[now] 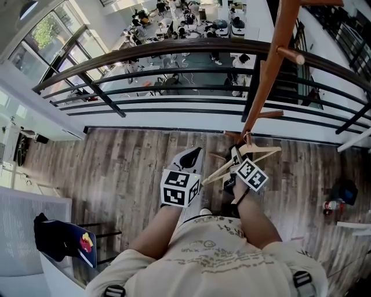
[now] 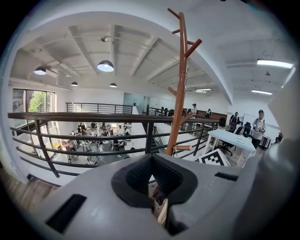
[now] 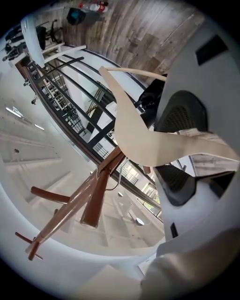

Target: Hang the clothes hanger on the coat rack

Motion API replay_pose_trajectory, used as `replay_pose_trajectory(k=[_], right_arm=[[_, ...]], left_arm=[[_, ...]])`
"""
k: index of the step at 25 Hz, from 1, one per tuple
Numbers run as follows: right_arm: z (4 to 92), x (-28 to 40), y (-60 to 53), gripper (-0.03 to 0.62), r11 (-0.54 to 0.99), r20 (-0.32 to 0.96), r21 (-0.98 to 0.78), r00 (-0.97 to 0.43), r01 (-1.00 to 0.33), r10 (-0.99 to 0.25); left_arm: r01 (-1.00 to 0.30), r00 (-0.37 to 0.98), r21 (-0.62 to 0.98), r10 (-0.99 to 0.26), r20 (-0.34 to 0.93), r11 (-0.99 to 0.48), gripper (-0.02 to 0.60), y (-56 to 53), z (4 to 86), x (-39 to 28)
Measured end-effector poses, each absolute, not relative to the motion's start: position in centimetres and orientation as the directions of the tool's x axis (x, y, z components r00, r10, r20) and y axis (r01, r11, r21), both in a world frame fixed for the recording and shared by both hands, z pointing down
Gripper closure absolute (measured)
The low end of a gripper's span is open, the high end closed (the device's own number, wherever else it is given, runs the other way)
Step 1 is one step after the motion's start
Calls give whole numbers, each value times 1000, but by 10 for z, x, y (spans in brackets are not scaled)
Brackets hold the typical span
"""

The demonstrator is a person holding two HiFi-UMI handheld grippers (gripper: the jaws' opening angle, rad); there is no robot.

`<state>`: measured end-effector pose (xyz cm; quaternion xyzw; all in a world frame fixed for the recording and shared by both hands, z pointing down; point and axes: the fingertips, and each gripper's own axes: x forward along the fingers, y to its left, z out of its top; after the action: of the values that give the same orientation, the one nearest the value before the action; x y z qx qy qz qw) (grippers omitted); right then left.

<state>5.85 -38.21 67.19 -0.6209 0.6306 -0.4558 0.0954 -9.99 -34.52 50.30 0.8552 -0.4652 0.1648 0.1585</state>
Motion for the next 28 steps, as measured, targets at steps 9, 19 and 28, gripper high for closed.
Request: replay_pose_trajectory(k=[9, 19, 28], right_arm=[[665, 55, -380, 382, -164, 429, -680, -207, -715, -879], [652, 58, -366, 384, -152, 435, -619, -176, -770, -883], [627, 83, -330, 591, -88, 402, -499, -141, -862, -905]], left_arm=[[-861, 496, 123, -762, 416, -493, 584, -337, 500, -117], [-853, 514, 140, -764, 391, -503, 584, -329, 495, -115], [-803, 591, 186, -715, 373, -567, 584, -323, 503, -75]])
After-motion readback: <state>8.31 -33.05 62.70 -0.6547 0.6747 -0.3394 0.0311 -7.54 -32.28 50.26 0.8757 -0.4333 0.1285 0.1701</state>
